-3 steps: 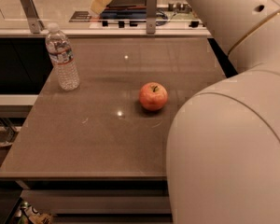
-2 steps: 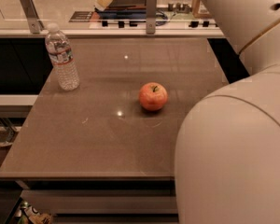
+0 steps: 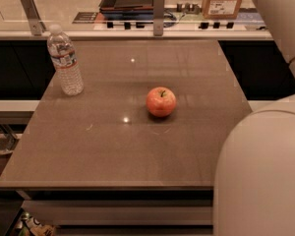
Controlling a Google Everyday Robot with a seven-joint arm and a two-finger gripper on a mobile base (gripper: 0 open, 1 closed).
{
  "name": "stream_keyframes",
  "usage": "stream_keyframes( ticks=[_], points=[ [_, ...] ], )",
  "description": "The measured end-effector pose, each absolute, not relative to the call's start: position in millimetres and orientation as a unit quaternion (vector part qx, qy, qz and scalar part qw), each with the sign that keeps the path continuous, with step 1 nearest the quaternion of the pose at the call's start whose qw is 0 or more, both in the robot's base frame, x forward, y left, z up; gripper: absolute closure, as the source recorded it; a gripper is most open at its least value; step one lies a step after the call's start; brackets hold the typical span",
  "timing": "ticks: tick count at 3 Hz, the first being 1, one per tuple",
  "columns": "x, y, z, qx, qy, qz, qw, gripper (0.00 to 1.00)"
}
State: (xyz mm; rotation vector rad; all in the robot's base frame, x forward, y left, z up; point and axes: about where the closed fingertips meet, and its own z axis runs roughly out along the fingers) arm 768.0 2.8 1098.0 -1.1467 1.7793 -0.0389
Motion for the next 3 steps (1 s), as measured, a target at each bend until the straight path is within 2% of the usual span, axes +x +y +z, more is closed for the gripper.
stream_keyframes(
  ticks=[3],
  points=[
    [760.8,-91.2,1146.2,-0.417,0.71,-0.034,0.566,0.0]
  ],
)
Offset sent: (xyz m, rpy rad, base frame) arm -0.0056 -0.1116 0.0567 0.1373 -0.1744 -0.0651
